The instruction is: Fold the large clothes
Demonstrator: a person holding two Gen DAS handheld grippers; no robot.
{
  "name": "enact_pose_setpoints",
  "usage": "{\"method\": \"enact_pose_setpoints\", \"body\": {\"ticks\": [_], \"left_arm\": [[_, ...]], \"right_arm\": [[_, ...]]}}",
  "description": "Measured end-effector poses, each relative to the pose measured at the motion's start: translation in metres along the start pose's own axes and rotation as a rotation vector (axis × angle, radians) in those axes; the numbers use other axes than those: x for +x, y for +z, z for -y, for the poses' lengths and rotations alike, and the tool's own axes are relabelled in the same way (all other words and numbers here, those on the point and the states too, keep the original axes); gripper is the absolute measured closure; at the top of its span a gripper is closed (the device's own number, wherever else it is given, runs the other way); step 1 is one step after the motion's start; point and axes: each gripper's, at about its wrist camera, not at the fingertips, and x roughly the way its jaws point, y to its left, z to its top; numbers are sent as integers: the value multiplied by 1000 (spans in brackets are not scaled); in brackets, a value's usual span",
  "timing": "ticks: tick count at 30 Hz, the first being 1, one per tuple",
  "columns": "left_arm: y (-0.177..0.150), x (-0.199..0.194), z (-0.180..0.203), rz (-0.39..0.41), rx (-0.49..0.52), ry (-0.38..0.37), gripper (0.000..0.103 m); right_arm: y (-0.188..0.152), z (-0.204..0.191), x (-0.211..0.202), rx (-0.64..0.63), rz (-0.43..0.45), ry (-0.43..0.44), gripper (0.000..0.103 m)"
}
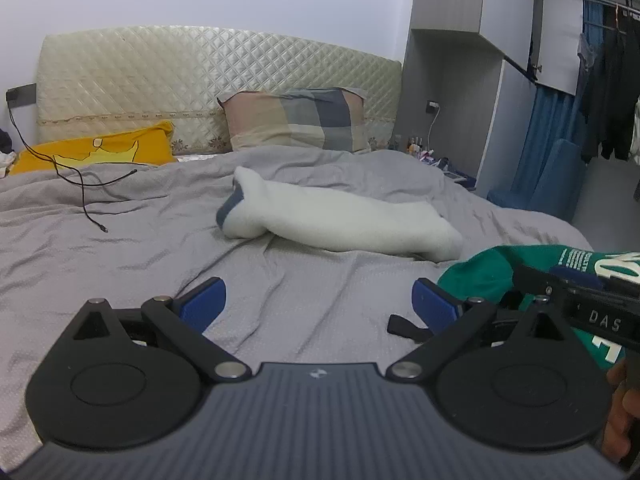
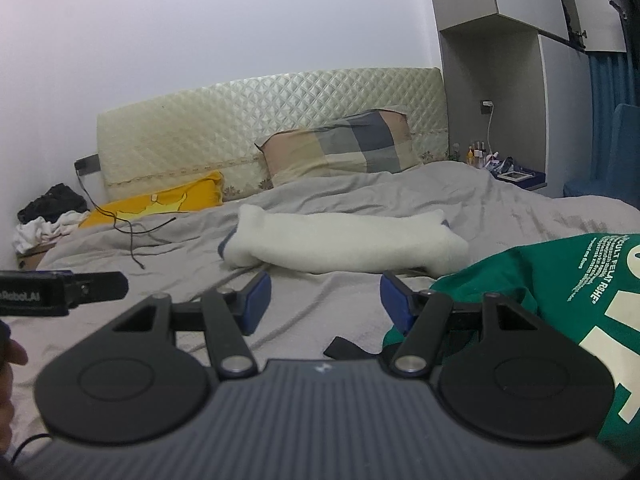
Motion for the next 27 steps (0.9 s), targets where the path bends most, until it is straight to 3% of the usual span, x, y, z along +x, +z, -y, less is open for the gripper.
{"method": "enact_pose_setpoints", "body": {"ticks": [10, 12, 14, 16, 27], "left_arm": [[0, 5, 4, -15, 4, 8, 2], [0, 5, 5, -17, 2, 1, 2], [0, 4, 6, -15, 3, 3, 2], [-1, 4, 6, -14, 6, 9, 2], [-3, 0, 10, -16, -2, 18, 1]], "right_arm": [[0, 3, 1, 17, -9, -18, 37], [0, 4, 2, 25, -10, -15, 27], [0, 6, 1, 36, 4, -11, 9], [-1, 6, -1, 34, 8, -19, 0], [-1, 5, 3, 41, -6, -21, 0]]}}
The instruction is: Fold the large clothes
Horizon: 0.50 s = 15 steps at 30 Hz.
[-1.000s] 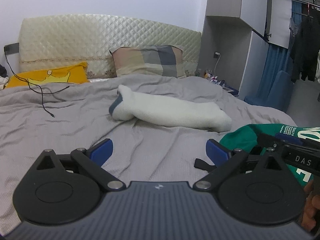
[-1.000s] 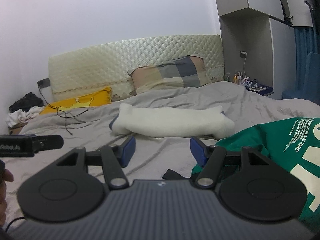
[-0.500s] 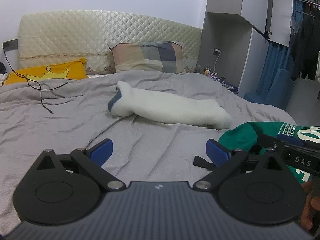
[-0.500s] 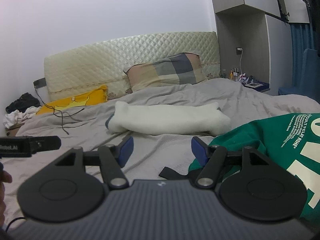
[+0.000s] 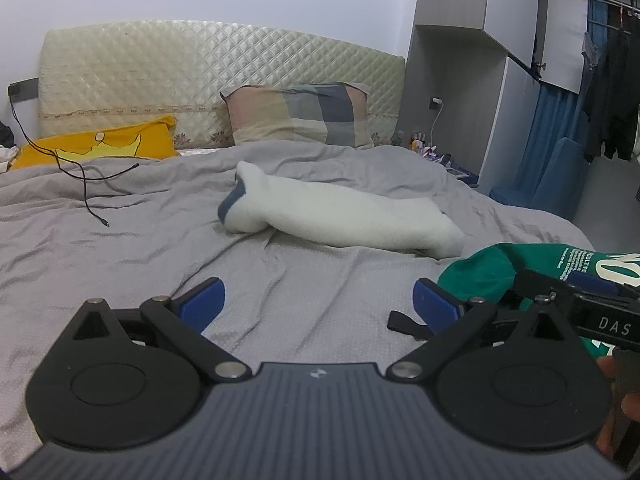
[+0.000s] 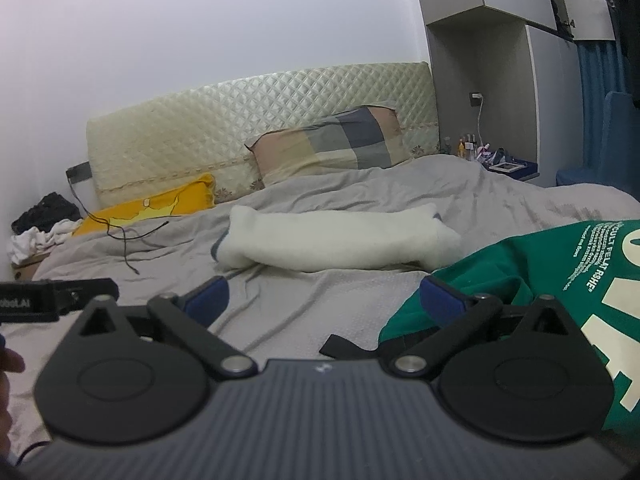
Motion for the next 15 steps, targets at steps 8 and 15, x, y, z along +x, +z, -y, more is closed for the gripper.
{"method": "enact_pose_setpoints", "body": {"ticks": [8, 15], "left_arm": [[-1, 2, 4, -15, 7, 13, 1], [0, -1, 1, -5, -2, 14, 1]], "right_arm": [[-2, -3, 0, -16, 2, -10, 0], [-2, 0, -1, -10, -1, -9, 0]]}}
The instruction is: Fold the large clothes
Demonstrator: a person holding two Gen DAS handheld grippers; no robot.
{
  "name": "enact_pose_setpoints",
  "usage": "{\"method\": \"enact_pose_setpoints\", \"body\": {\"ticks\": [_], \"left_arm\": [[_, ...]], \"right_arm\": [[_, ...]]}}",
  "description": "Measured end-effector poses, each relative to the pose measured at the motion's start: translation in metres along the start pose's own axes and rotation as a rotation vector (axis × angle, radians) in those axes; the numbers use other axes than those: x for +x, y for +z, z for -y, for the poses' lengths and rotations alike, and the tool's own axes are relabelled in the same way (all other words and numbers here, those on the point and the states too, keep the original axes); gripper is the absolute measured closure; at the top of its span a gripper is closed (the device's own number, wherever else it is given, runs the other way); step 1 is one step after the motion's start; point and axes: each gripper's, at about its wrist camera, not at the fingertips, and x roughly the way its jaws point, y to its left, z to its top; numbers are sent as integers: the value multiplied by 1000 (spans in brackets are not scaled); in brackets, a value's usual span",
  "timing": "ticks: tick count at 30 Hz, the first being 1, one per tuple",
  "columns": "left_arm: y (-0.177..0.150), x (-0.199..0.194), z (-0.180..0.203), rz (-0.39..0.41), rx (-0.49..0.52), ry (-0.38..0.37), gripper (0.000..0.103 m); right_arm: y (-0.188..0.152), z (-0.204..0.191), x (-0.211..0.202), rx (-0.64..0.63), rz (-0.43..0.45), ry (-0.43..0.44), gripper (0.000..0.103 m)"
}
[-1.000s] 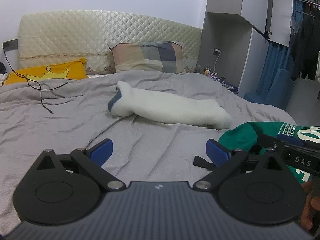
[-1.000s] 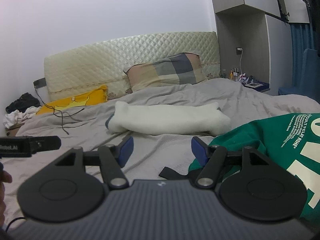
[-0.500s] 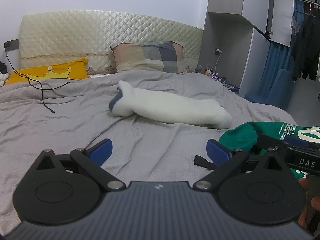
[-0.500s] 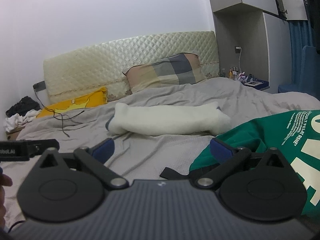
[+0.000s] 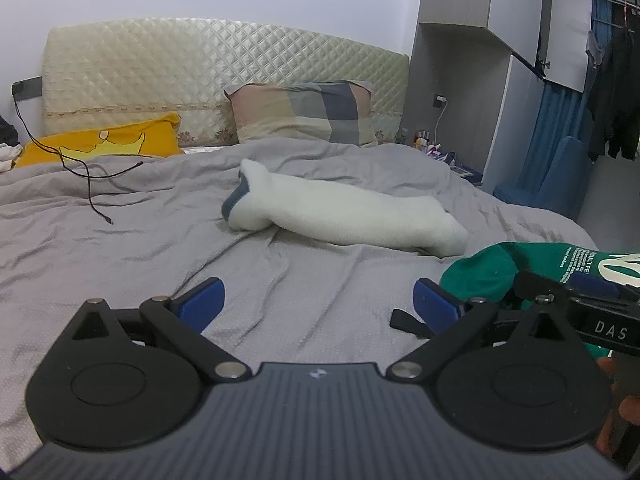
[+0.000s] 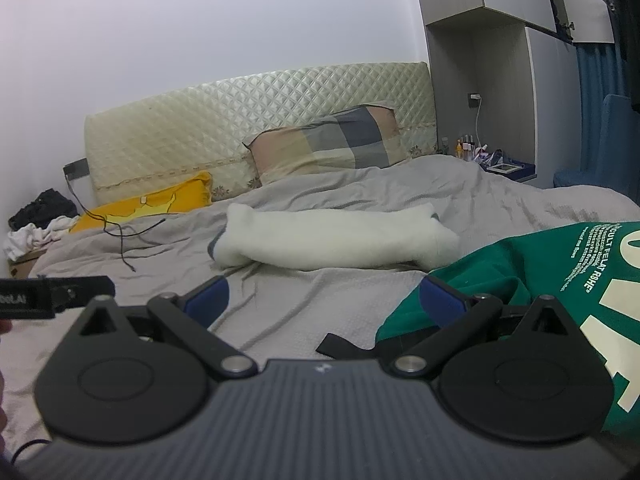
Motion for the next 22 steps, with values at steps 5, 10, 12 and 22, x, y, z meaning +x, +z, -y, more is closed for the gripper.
{"method": "enact_pose_setpoints", "body": {"ticks": [5, 10, 12, 22], "left_arm": [[0, -2, -1, 5, -11, 0, 1], [0, -4, -1, 8, -11, 6, 1], [0, -4, -2, 11, -10, 1, 1], [1, -3, 0, 7, -3, 3, 0]], "right_arm": [[1, 0, 1, -7, -1, -3, 0], [0, 1, 2, -4, 0, -2, 0], [1, 0, 2, -3, -1, -1, 0], [0, -4, 1, -11, 2, -7, 0]]}}
